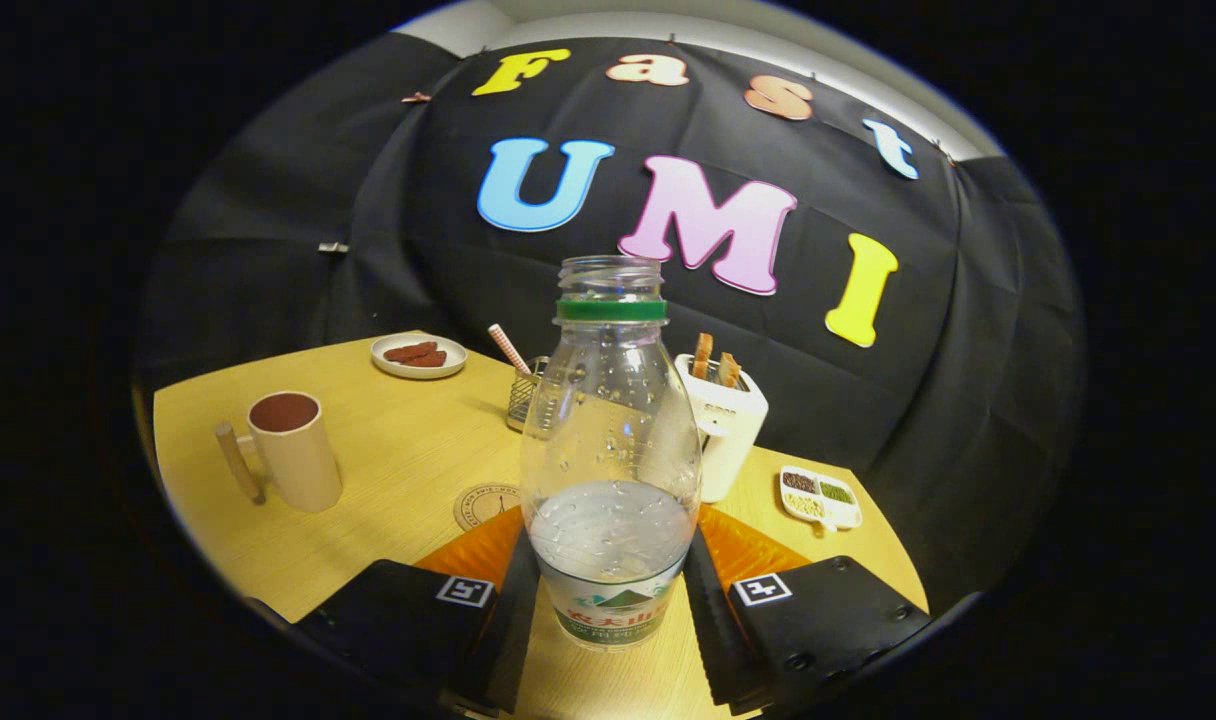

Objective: Take the bottle from table, then pour the juice into the cup, finally place the bottle on the coaster

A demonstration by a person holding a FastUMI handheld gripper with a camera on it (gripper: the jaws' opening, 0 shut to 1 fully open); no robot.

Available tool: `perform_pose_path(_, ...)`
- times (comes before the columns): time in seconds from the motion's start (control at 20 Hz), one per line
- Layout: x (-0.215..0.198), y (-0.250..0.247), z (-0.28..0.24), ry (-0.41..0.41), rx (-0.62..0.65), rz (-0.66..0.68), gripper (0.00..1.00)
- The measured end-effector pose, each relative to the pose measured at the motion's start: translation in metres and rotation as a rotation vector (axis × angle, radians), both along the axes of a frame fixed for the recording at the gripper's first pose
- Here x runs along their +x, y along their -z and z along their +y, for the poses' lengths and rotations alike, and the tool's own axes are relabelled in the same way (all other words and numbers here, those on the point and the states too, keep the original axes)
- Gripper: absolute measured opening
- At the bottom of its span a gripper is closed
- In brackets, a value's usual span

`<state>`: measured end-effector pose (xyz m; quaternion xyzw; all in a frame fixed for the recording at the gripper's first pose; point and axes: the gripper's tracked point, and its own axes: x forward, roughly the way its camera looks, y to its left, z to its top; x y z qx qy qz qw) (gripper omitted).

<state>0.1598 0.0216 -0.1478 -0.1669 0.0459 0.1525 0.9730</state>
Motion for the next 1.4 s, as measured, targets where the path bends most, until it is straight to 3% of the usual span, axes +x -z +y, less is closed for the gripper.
perform_pose_path(0.3, 0.001, -0.011, 0.053, -0.154, -0.282, -0.098, 0.71)
perform_pose_path(0.55, 0.005, -0.016, 0.087, -0.215, -0.465, -0.172, 0.72)
perform_pose_path(1.05, 0.007, -0.013, 0.124, -0.273, -0.804, -0.256, 0.72)
perform_pose_path(1.4, 0.008, -0.002, 0.13, -0.257, -0.913, -0.254, 0.72)
